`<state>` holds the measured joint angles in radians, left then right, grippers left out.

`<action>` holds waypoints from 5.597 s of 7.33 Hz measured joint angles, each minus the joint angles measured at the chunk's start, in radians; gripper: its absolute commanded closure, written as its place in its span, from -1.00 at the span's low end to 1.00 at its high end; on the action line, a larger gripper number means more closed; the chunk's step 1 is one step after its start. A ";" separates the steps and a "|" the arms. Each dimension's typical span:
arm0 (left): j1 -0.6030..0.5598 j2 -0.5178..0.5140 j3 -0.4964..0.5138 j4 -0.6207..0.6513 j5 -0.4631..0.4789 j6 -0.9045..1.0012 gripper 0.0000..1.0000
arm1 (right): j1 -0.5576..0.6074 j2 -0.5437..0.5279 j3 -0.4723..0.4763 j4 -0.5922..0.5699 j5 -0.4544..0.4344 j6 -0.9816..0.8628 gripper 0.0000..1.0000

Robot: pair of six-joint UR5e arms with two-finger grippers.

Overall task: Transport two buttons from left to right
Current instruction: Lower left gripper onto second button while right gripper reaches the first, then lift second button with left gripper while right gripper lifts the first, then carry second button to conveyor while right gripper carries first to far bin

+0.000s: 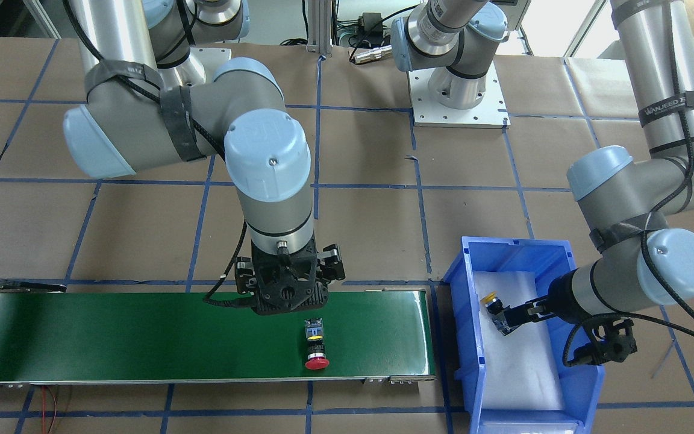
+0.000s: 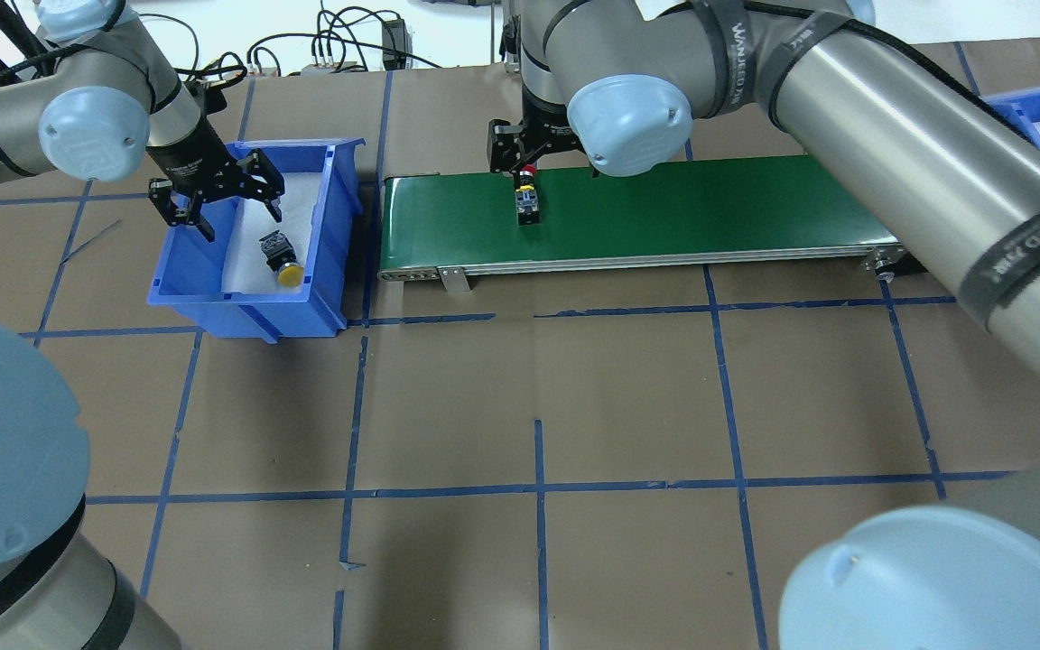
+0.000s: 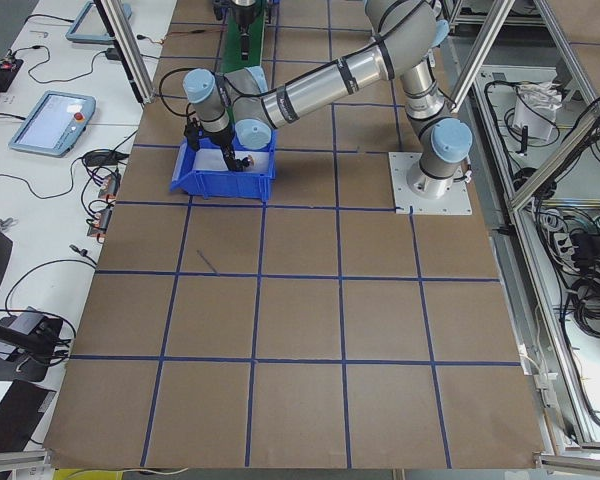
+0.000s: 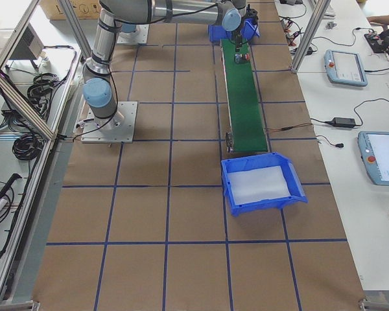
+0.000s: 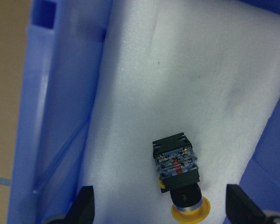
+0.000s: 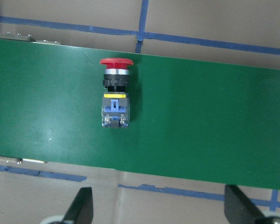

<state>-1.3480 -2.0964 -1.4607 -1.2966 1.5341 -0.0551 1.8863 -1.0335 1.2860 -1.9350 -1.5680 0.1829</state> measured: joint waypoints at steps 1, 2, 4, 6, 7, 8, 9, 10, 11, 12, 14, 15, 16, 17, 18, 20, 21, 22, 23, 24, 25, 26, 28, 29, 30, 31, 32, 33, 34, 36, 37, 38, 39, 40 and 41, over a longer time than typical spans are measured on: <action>-0.005 -0.004 -0.001 0.000 0.000 -0.016 -0.97 | 0.003 0.033 -0.015 -0.014 -0.001 0.005 -1.00; -0.007 -0.011 -0.004 0.000 -0.001 -0.023 -0.97 | 0.004 0.062 -0.020 -0.031 -0.012 0.005 -1.00; -0.008 -0.036 -0.017 0.001 0.000 -0.028 -0.95 | 0.002 0.100 -0.021 -0.051 -0.038 0.000 -1.00; -0.007 -0.047 -0.023 0.001 -0.001 -0.029 -0.82 | 0.001 0.113 -0.019 -0.054 -0.042 -0.003 -0.93; -0.007 -0.052 -0.023 0.001 -0.002 -0.029 -0.81 | 0.001 0.118 -0.019 -0.055 -0.041 -0.004 -0.82; -0.009 -0.062 -0.023 0.002 -0.003 -0.028 -0.61 | 0.001 0.123 -0.019 -0.055 -0.040 -0.005 -0.56; -0.011 -0.070 -0.022 0.003 -0.002 -0.028 -0.20 | 0.000 0.128 -0.019 -0.056 -0.039 -0.006 -0.22; -0.012 -0.074 -0.022 0.003 -0.002 -0.028 0.19 | 0.000 0.130 -0.018 -0.053 -0.038 -0.007 0.04; -0.012 -0.074 -0.020 0.003 -0.001 -0.028 0.36 | 0.000 0.130 -0.017 -0.047 -0.039 -0.009 0.42; -0.011 -0.073 -0.015 0.003 -0.001 -0.027 0.43 | 0.000 0.130 -0.017 -0.043 -0.041 -0.017 0.77; -0.009 -0.051 -0.002 0.002 0.001 -0.022 0.47 | -0.003 0.121 -0.022 -0.010 -0.046 -0.061 0.85; -0.009 -0.031 0.000 0.000 0.004 -0.021 0.47 | -0.010 0.111 -0.026 0.014 -0.047 -0.088 0.85; -0.010 -0.003 0.000 -0.008 0.008 -0.020 0.47 | -0.019 0.093 -0.027 0.036 -0.051 -0.111 0.85; -0.010 0.033 0.000 -0.025 0.012 -0.020 0.48 | -0.031 0.064 -0.029 0.066 -0.063 -0.141 0.85; -0.011 0.072 0.001 -0.043 0.013 -0.019 0.48 | -0.057 0.026 -0.029 0.108 -0.075 -0.182 0.85; -0.024 0.153 0.009 -0.085 0.013 -0.022 0.48 | -0.150 -0.059 -0.021 0.207 -0.081 -0.293 0.85; -0.046 0.187 0.027 -0.109 0.014 -0.023 0.48 | -0.203 -0.104 -0.017 0.256 -0.083 -0.358 0.85; -0.079 0.204 0.056 -0.125 0.015 -0.032 0.48 | -0.257 -0.147 -0.015 0.301 -0.085 -0.424 0.85; -0.119 0.207 0.085 -0.133 0.013 -0.059 0.48 | -0.318 -0.186 -0.009 0.340 -0.086 -0.505 0.85; -0.164 0.205 0.111 -0.129 0.006 -0.099 0.48 | -0.393 -0.225 0.012 0.367 -0.087 -0.601 0.85; -0.206 0.200 0.132 -0.123 0.006 -0.131 0.48 | -0.485 -0.265 0.058 0.378 -0.087 -0.699 0.85; -0.239 0.187 0.146 -0.112 0.008 -0.157 0.48 | -0.581 -0.303 0.111 0.379 -0.087 -0.781 0.84; -0.290 0.135 0.156 -0.049 0.010 -0.201 0.48 | -0.732 -0.336 0.158 0.371 -0.093 -0.884 0.84; -0.313 0.100 0.158 -0.008 0.011 -0.227 0.46 | -0.788 -0.337 0.161 0.369 -0.101 -0.913 0.84; -0.339 0.061 0.158 0.033 0.011 -0.255 0.46 | -0.837 -0.335 0.160 0.365 -0.106 -0.935 0.84; -0.365 0.021 0.158 0.077 0.012 -0.272 0.46 | -0.884 -0.330 0.154 0.353 -0.108 -0.954 0.84; -0.384 -0.012 0.158 0.114 0.012 -0.285 0.46 | -0.920 -0.319 0.148 0.334 -0.108 -0.967 0.83; -0.398 -0.033 0.158 0.134 0.012 -0.300 0.46 | -0.943 -0.296 0.140 0.306 -0.108 -0.975 0.83; -0.410 -0.041 0.154 0.140 0.012 -0.311 0.46 | -0.953 -0.259 0.122 0.275 -0.109 -0.979 0.83; -0.424 -0.045 0.144 0.139 0.015 -0.319 0.46 | -0.959 -0.165 0.054 0.240 -0.107 -0.984 0.83; -0.426 -0.047 0.143 0.139 0.016 -0.321 0.09 | -0.960 -0.125 0.014 0.237 -0.107 -0.989 0.83; -0.426 -0.050 0.142 0.140 0.016 -0.324 -0.80 | -0.961 -0.090 -0.019 0.235 -0.107 -0.994 0.83; -0.426 -0.054 0.142 0.142 0.017 -0.327 -1.00 | -0.964 -0.060 -0.045 0.234 -0.107 -0.998 0.83; -0.424 -0.057 0.142 0.143 0.016 -0.328 -1.00 | -0.969 -0.030 -0.066 0.229 -0.107 -1.000 0.82; -0.421 -0.057 0.143 0.144 0.016 -0.328 -1.00 | -0.977 0.002 -0.085 0.222 -0.106 -1.003 0.82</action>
<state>-1.7690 -2.1534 -1.3173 -1.1528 1.5499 -0.3833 0.9098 -1.0318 1.2011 -1.7133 -1.6741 -0.8203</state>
